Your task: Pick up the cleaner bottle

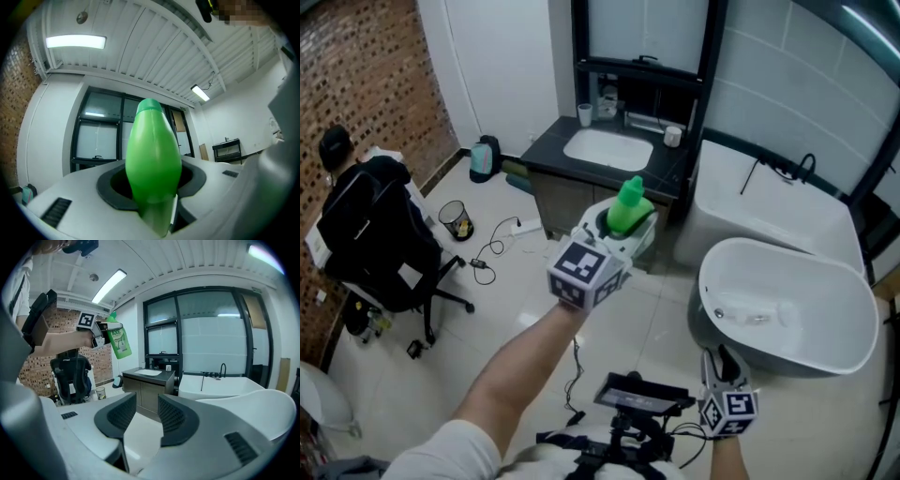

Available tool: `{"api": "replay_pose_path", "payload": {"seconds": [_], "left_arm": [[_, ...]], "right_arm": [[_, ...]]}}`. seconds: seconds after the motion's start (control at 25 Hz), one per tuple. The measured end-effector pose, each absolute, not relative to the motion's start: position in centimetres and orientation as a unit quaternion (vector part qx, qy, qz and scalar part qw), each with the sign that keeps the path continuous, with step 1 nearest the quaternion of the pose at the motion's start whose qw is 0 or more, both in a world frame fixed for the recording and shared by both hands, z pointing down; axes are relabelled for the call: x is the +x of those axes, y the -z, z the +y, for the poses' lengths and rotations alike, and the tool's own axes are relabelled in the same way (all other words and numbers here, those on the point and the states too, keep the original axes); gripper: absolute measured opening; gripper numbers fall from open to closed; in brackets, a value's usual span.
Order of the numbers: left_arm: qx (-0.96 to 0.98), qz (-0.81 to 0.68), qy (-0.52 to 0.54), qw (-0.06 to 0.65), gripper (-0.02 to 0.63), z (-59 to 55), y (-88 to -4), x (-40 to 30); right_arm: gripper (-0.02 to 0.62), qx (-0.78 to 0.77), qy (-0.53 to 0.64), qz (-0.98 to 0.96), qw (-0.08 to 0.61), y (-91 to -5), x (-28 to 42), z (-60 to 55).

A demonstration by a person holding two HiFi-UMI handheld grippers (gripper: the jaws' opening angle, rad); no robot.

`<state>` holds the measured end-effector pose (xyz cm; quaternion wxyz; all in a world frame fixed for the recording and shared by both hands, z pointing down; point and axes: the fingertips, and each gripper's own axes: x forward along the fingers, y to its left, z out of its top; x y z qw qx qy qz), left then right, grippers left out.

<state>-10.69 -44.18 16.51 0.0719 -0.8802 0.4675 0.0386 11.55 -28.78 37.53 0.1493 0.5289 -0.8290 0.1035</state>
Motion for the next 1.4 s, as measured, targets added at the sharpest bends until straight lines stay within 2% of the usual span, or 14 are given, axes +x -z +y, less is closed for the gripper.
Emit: {"api": "replay_pose_path", "payload": {"seconds": [0.48, 1.4], "left_arm": [[-0.877, 0.465, -0.068, 0.097, 0.172, -37.1, -12.9, -13.7], [-0.886, 0.454, -0.041, 0.077, 0.172, -23.4, -16.8, -17.7]], "right_arm": [[0.153, 0.526, -0.076, -0.837, 0.135, -35.4, 8.5, -24.8], [0.153, 0.537, -0.061, -0.832, 0.125, -33.5, 5.6, -13.1]]}}
